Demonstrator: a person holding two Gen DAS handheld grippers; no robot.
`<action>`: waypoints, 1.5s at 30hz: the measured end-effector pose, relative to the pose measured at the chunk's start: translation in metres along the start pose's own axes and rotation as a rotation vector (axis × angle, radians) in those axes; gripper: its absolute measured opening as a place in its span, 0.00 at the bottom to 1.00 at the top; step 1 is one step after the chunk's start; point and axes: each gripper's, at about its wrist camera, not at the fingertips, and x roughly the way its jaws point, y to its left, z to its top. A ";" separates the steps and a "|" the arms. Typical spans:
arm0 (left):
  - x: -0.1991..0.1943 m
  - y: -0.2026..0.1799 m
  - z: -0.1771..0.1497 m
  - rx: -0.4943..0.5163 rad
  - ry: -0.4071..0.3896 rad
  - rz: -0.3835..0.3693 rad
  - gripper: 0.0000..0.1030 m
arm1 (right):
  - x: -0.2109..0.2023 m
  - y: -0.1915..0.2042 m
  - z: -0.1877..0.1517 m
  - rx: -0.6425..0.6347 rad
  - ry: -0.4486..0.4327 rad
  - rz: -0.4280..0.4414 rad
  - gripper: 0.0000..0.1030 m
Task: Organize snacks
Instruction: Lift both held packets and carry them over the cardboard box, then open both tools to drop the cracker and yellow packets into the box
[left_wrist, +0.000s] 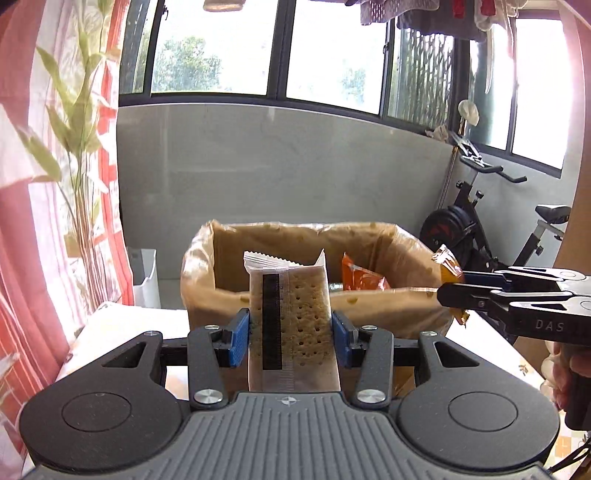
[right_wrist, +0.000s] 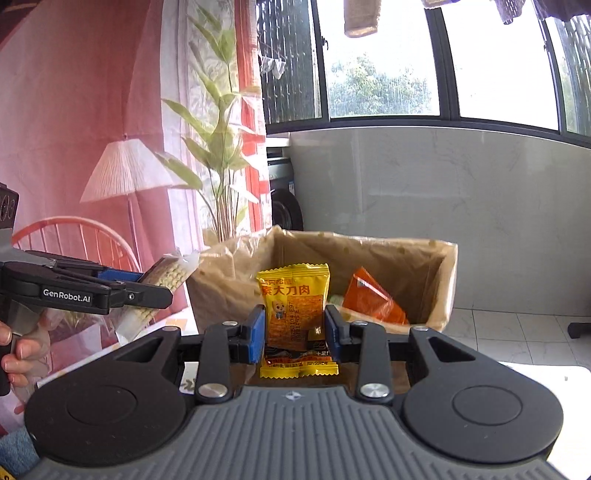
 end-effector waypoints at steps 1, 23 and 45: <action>0.005 -0.001 0.012 0.004 -0.013 -0.004 0.47 | 0.006 -0.005 0.009 0.015 -0.011 0.004 0.34; 0.129 0.027 0.059 -0.040 0.069 0.051 0.65 | 0.125 -0.045 0.034 0.145 0.164 -0.022 0.47; 0.004 0.021 -0.009 -0.008 0.011 0.084 0.65 | -0.001 0.026 -0.003 0.001 0.003 -0.072 0.65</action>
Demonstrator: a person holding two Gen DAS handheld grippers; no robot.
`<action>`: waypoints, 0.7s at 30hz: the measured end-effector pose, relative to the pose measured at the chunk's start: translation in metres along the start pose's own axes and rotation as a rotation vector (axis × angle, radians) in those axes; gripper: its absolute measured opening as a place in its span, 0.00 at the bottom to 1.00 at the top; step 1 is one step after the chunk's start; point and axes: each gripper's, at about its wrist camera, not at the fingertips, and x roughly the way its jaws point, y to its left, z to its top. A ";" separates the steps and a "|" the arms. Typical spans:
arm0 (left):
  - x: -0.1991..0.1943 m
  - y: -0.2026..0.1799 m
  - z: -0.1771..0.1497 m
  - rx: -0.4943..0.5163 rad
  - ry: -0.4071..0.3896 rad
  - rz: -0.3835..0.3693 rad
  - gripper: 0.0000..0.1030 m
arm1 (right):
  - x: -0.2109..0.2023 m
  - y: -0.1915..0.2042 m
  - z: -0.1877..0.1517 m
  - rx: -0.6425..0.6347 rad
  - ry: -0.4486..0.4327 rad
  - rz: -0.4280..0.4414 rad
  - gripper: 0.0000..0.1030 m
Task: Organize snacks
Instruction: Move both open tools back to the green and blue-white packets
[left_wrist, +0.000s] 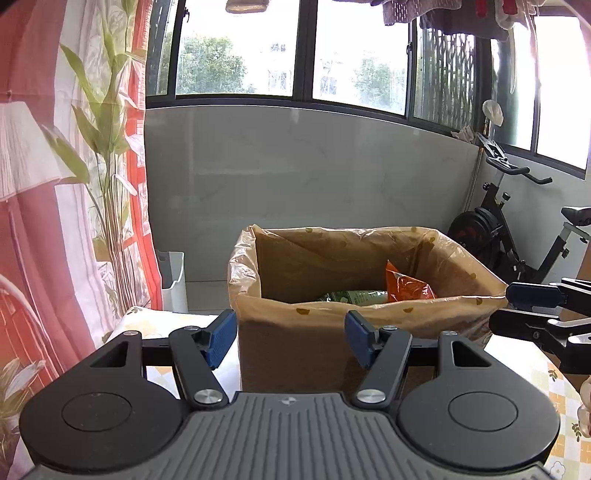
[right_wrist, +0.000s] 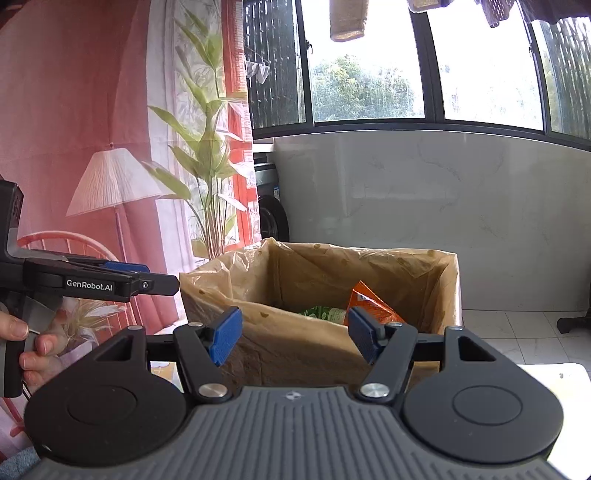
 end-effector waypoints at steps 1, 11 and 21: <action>-0.002 -0.002 -0.006 -0.004 0.005 -0.004 0.65 | -0.003 0.001 -0.005 -0.007 0.006 -0.004 0.65; 0.005 -0.023 -0.083 -0.158 0.132 -0.021 0.64 | -0.001 0.001 -0.084 -0.018 0.188 -0.034 0.65; 0.014 -0.020 -0.119 -0.187 0.225 0.014 0.64 | 0.008 0.010 -0.151 -0.021 0.335 0.011 0.65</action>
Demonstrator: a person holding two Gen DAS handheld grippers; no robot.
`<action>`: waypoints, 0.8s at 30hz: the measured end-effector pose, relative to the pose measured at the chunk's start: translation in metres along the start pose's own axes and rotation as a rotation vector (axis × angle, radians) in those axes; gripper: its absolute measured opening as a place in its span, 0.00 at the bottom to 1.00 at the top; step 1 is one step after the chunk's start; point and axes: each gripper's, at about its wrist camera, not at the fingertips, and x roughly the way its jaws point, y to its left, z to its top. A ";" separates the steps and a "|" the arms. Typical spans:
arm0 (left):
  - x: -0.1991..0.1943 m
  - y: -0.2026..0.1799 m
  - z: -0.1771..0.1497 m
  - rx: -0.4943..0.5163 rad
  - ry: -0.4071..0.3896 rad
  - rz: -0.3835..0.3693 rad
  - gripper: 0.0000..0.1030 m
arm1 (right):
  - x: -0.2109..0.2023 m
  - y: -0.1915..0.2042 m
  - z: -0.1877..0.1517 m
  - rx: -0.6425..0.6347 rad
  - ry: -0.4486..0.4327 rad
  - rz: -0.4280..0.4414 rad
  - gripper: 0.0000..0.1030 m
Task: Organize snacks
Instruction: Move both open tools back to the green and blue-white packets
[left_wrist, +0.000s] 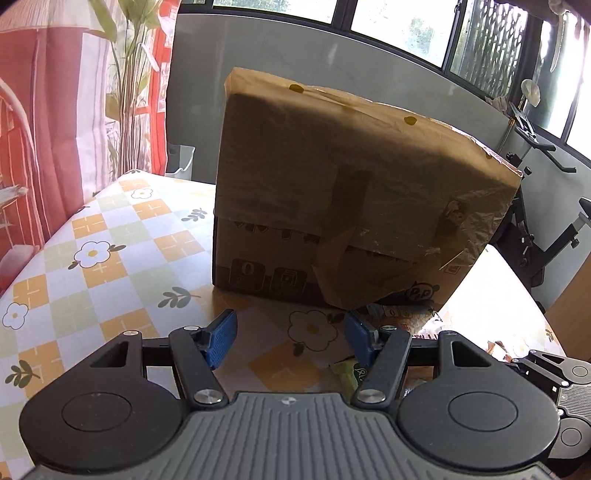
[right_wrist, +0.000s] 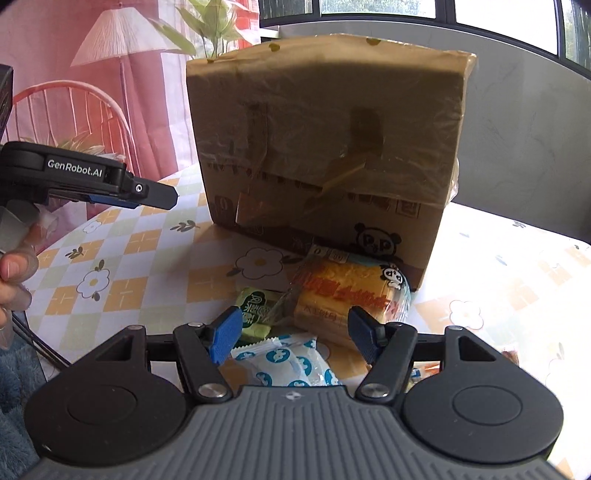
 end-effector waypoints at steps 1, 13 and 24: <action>0.003 0.000 -0.002 0.000 0.015 -0.001 0.64 | 0.002 0.002 -0.003 -0.016 0.011 0.003 0.65; 0.018 -0.008 -0.010 0.015 0.083 0.013 0.64 | 0.028 0.001 -0.025 -0.084 0.132 0.038 0.66; 0.061 -0.037 -0.031 0.050 0.221 -0.088 0.62 | 0.012 -0.012 -0.035 -0.007 0.116 0.053 0.48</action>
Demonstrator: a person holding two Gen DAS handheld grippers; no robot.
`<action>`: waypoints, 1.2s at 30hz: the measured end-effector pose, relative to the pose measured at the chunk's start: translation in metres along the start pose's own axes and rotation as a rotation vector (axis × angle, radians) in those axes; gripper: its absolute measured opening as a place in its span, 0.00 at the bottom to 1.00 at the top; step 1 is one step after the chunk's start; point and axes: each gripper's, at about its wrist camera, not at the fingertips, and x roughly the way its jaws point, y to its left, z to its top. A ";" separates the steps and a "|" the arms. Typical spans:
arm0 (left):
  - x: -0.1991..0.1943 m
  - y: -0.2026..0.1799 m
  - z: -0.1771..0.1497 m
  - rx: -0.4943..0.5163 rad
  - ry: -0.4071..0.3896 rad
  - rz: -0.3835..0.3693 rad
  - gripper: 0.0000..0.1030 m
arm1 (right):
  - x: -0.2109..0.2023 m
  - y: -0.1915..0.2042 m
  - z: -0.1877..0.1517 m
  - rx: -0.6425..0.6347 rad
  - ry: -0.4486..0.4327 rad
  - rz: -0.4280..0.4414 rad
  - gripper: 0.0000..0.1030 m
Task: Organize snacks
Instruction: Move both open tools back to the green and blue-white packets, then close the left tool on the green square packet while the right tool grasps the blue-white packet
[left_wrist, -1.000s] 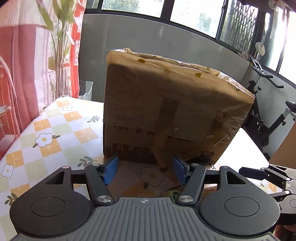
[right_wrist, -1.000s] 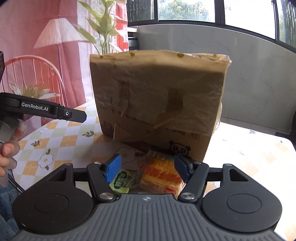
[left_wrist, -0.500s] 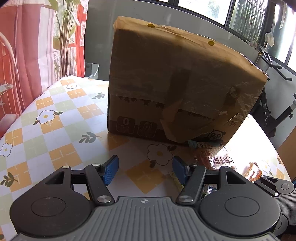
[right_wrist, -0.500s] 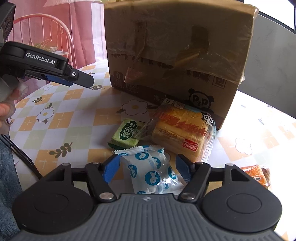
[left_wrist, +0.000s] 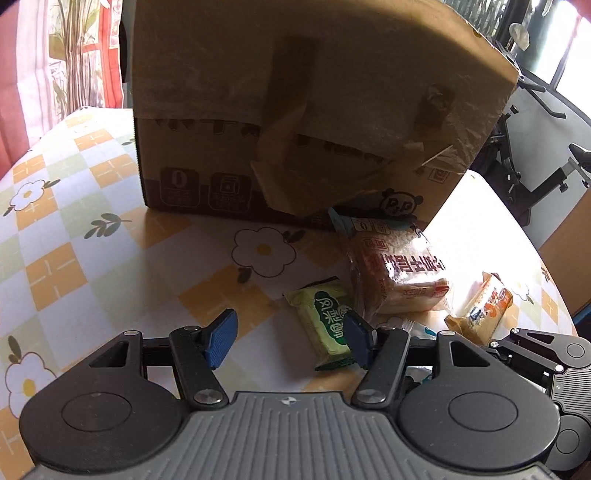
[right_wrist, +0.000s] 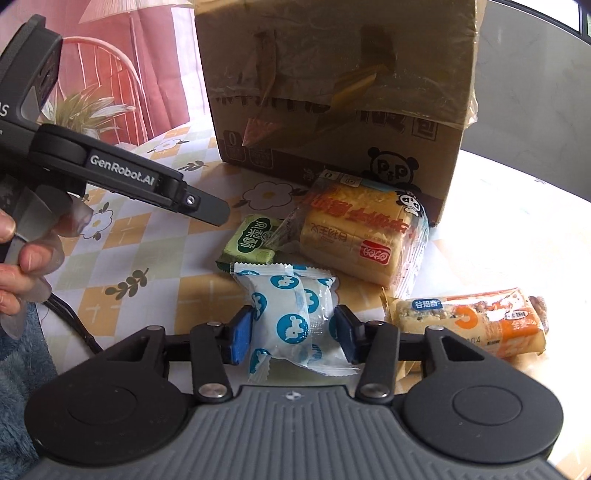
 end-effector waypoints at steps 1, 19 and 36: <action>0.007 -0.005 0.001 0.007 0.015 -0.018 0.62 | -0.001 -0.001 -0.001 0.001 0.000 -0.005 0.48; 0.045 -0.050 -0.004 0.270 0.022 0.087 0.64 | -0.012 -0.007 -0.010 0.036 -0.006 -0.028 0.48; 0.004 -0.008 -0.028 0.173 0.029 0.070 0.41 | -0.004 0.001 -0.006 0.027 0.008 -0.027 0.48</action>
